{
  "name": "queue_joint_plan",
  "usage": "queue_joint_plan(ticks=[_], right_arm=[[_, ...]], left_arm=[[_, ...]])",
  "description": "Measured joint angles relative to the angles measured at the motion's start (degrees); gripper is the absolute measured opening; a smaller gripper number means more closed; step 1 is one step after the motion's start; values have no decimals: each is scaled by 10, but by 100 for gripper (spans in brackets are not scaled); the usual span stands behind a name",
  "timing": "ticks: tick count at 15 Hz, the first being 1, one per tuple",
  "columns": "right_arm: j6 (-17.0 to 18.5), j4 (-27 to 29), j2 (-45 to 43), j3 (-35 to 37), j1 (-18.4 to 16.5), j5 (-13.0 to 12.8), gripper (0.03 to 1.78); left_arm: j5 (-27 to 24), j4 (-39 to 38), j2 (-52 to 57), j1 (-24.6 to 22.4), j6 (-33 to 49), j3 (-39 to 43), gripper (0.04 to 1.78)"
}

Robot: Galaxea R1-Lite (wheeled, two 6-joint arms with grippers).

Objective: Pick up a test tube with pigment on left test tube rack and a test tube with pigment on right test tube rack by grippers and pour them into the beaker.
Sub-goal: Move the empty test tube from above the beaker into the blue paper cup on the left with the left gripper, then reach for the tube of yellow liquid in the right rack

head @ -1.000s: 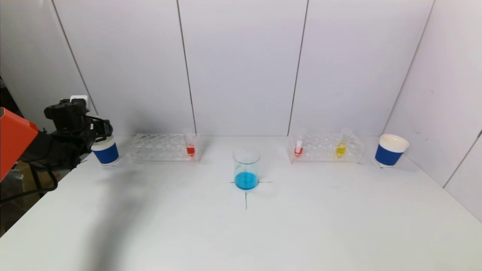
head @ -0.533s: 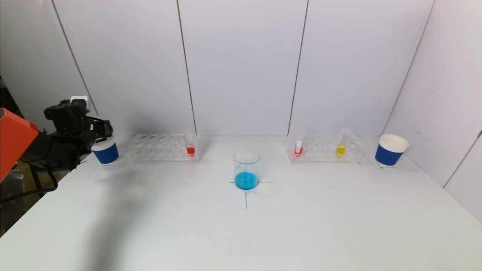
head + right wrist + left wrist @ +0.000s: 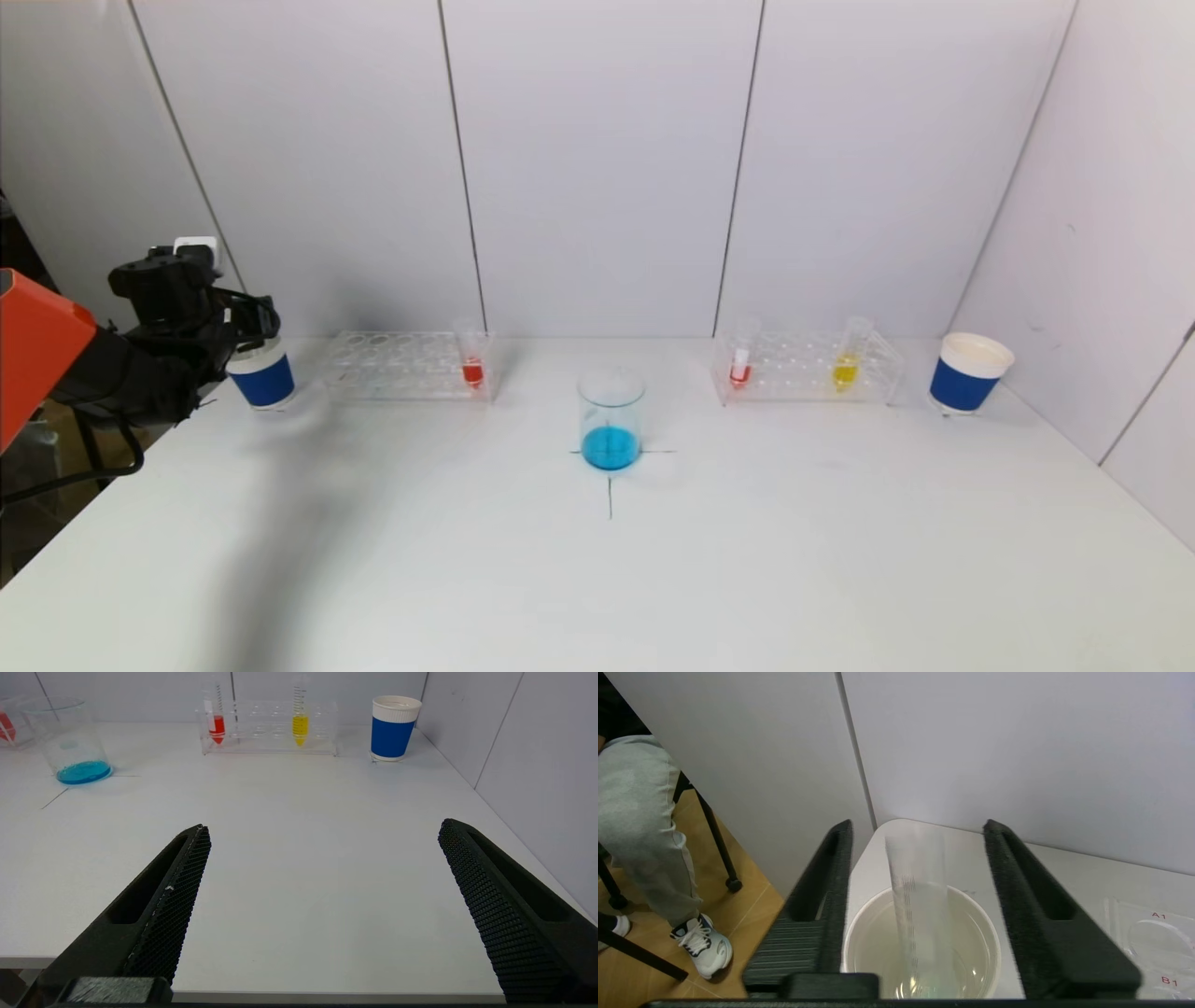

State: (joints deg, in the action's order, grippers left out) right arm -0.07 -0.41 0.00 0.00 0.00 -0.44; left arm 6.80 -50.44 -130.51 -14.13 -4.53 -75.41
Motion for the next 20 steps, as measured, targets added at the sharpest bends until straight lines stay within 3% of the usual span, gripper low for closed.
queue_joint_plan(ticks=[3, 6, 14, 20], right_arm=[[0, 0, 0, 0, 0, 0, 177], [0, 0, 0, 0, 0, 0, 177], [0, 0, 0, 0, 0, 0, 177], [0, 0, 0, 0, 0, 0, 177]], left_arm=[[0, -1, 0, 0, 0, 0, 150], [1, -1, 0, -1, 0, 0, 174], [-17, 5, 38, 1, -1, 15, 176], [-52, 6, 178, 19, 1, 136, 176]])
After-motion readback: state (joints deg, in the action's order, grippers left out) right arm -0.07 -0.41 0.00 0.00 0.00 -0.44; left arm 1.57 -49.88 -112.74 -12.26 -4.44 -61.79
